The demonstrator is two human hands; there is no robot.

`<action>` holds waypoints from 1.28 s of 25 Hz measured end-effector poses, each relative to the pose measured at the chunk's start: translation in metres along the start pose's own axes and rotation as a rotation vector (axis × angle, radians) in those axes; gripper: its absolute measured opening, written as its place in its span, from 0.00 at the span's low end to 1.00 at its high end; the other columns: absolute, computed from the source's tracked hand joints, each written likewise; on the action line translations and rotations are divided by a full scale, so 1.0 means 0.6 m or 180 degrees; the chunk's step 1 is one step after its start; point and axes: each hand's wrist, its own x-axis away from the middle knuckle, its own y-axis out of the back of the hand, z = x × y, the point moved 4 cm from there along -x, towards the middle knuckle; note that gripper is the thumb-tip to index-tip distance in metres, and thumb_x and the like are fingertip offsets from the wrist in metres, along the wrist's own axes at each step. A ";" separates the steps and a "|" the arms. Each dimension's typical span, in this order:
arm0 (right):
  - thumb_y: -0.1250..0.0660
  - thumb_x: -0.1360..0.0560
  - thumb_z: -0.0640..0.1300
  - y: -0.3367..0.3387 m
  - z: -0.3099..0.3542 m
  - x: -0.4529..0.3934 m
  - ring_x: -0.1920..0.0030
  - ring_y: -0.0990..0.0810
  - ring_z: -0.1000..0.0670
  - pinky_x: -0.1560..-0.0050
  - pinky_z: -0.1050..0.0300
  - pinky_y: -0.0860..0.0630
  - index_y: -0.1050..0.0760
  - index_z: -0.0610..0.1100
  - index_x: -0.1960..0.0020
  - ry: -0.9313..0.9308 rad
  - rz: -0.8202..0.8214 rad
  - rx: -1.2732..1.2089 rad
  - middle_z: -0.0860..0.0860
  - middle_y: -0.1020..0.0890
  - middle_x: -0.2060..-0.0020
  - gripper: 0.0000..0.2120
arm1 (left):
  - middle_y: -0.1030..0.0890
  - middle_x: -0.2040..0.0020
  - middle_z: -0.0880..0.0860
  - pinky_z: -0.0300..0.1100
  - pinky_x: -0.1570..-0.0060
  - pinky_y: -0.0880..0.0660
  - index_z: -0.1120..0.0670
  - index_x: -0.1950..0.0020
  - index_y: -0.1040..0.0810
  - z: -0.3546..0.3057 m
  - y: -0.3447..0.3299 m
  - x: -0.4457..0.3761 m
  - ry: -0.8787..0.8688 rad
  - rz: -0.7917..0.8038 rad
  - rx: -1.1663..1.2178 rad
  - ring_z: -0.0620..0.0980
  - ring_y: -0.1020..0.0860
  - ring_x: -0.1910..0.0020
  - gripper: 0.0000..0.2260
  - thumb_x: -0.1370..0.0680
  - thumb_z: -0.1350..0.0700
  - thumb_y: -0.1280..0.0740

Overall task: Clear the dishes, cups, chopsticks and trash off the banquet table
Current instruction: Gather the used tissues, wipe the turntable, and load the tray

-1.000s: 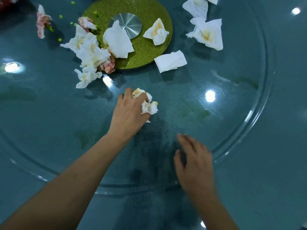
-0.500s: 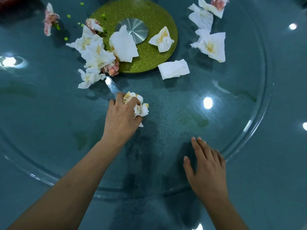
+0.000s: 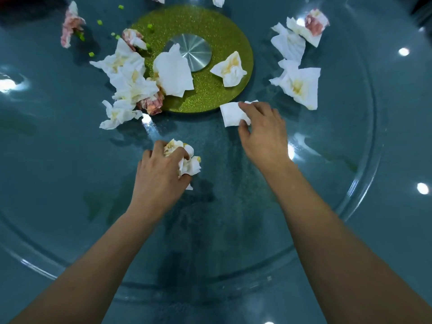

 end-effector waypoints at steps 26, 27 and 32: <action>0.39 0.20 0.48 0.024 -0.187 -0.137 0.38 0.26 0.37 0.39 0.41 0.29 0.28 0.44 0.39 -0.0365 0.0700 0.0162 0.44 0.23 0.37 0.13 | 0.32 0.31 0.53 0.59 0.43 0.30 0.42 0.27 0.28 -0.142 -0.039 -0.149 -0.0590 0.0408 -0.0416 0.61 0.32 0.37 0.22 0.21 0.42 0.34; 0.39 0.20 0.48 0.024 -0.185 -0.133 0.41 0.25 0.37 0.41 0.42 0.29 0.27 0.44 0.39 -0.0344 0.0637 0.0192 0.44 0.21 0.41 0.12 | 0.32 0.31 0.53 0.59 0.43 0.30 0.42 0.27 0.28 -0.140 -0.039 -0.147 -0.0580 0.0388 -0.0420 0.61 0.32 0.37 0.22 0.21 0.43 0.34; 0.39 0.19 0.47 0.010 -0.174 -0.106 0.45 0.23 0.37 0.44 0.46 0.32 0.27 0.41 0.38 -0.0240 0.0374 0.0367 0.41 0.19 0.46 0.13 | 0.31 0.33 0.54 0.59 0.44 0.29 0.44 0.29 0.27 -0.139 -0.037 -0.137 -0.0535 0.0341 -0.0503 0.62 0.31 0.37 0.21 0.22 0.43 0.34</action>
